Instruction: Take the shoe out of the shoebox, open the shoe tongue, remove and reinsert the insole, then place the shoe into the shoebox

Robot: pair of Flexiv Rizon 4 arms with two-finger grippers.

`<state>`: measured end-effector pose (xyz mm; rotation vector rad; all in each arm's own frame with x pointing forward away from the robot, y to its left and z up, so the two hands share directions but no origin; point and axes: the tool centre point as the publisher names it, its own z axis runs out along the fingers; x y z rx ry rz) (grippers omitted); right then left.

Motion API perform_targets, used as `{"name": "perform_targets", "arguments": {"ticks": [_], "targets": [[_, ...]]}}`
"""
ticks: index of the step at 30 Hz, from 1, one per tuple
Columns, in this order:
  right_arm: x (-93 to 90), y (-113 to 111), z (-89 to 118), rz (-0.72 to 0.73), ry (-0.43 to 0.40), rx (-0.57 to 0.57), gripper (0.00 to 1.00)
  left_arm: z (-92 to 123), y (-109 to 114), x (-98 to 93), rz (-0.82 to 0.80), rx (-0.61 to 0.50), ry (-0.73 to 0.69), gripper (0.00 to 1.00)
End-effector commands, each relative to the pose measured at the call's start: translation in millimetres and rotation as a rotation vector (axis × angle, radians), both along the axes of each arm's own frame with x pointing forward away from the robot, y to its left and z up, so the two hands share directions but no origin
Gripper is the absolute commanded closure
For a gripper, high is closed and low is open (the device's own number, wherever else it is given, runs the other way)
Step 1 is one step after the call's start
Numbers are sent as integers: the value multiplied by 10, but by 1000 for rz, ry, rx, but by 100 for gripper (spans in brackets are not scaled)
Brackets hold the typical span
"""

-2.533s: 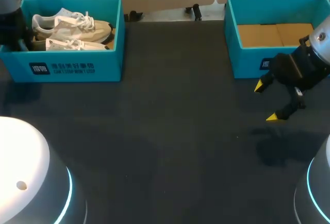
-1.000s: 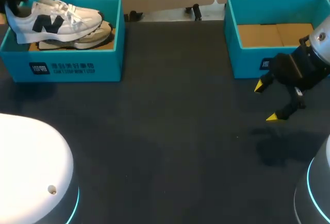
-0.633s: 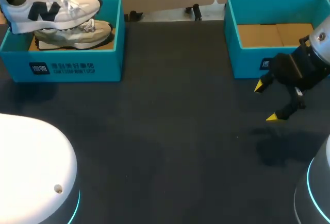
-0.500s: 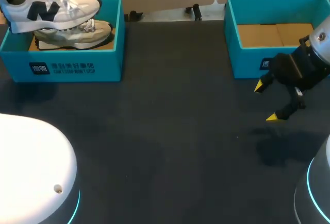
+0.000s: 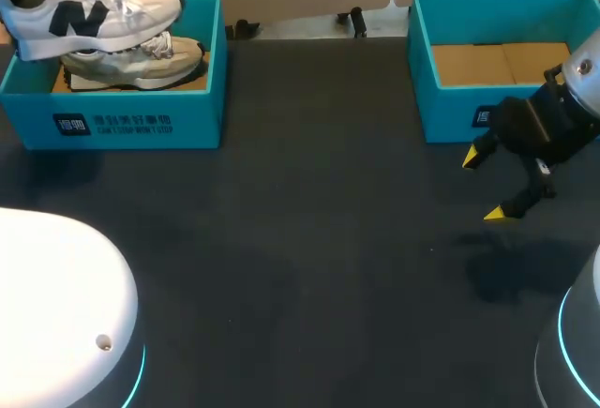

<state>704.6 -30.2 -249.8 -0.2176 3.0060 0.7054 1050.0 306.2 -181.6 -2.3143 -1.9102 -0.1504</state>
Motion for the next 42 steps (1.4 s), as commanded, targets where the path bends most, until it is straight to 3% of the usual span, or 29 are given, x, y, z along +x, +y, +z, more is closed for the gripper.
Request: {"name": "perform_targets", "arguments": {"ticks": [1,22,42], "targets": [[-6,6,-7,-2,-1,-3,0,139,-68,-289,2,15,-51,100],[-6,6,-7,-2,-1,-3,0,479,-577,-1160,58,66,-112,100],[-6,6,-7,-2,-1,-3,0,473,-1173,-1757,47,112,-118,100]]}}
